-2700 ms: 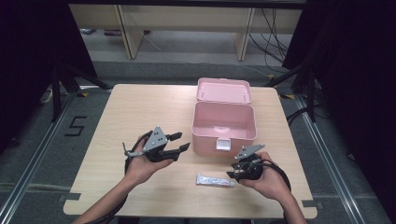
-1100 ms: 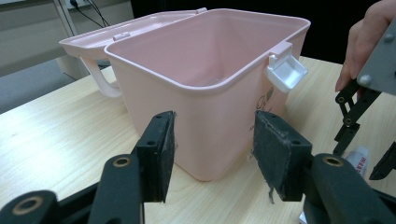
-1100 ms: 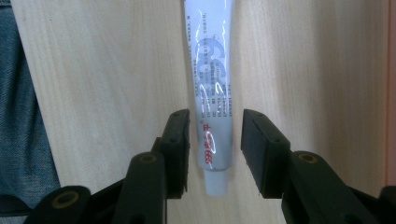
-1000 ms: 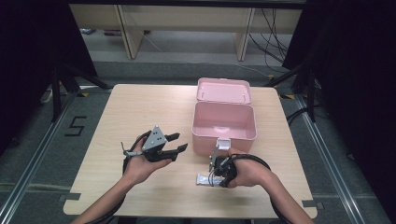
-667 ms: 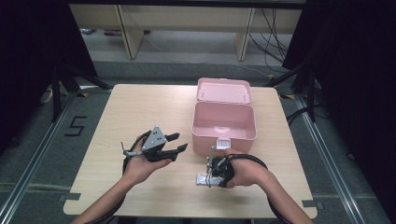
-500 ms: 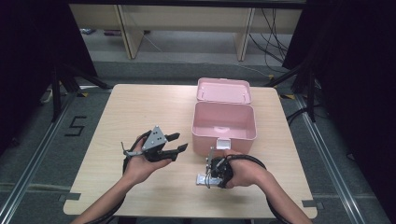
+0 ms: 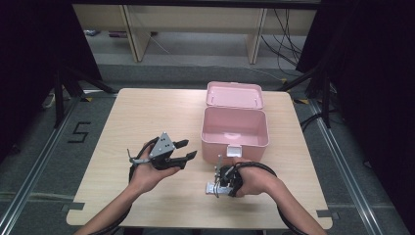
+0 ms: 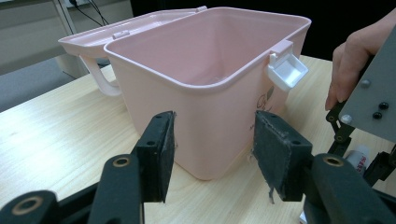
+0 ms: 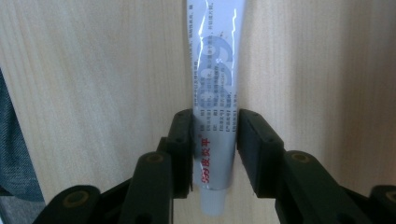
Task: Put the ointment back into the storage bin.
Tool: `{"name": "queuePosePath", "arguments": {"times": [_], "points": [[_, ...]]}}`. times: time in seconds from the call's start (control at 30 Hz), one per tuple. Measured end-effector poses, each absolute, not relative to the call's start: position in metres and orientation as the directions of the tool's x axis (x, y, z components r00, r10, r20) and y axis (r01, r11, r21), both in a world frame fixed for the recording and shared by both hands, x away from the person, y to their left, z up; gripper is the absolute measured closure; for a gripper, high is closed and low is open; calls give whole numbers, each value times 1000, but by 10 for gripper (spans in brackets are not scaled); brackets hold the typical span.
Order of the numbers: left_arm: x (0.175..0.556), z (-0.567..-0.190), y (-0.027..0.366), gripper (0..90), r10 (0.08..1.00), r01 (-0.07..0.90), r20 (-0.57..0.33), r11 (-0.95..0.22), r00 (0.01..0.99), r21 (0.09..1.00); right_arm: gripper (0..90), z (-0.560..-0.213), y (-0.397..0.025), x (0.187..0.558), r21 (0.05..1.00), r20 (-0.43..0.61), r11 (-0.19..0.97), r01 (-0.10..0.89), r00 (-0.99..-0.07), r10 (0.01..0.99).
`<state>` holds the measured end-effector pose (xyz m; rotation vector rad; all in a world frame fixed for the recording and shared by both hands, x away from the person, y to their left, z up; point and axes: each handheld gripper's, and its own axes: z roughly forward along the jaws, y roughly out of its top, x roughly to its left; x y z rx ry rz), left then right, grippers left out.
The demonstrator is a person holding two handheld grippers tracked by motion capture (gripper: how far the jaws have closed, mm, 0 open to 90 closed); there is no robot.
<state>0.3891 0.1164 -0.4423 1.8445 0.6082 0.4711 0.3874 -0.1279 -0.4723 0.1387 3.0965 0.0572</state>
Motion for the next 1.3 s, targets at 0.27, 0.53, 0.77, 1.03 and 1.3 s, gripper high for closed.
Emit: {"name": "queuePosePath", "arguments": {"times": [0.27, 0.53, 0.77, 1.03, 1.3], "points": [[390, -443, 117, 486, 610, 181, 25, -274, 792, 945, 698, -474, -128, 386, 18, -17, 994, 110, -994, 111], [389, -443, 117, 487, 613, 186, 28, -283, 789, 941, 700, -474, -127, 384, -4, -16, 990, 138, -990, 138], [389, -443, 117, 486, 613, 186, 28, -283, 789, 941, 717, -473, -126, 384, -2, -5, 989, 146, -989, 146], [390, -443, 117, 486, 614, 187, 28, -284, 789, 940, 719, -470, -128, 386, 42, -11, 995, 88, -996, 88], [390, -446, 116, 486, 614, 192, 23, -281, 789, 940, 719, -460, -133, 385, 44, 15, 994, 102, -995, 101]]}}
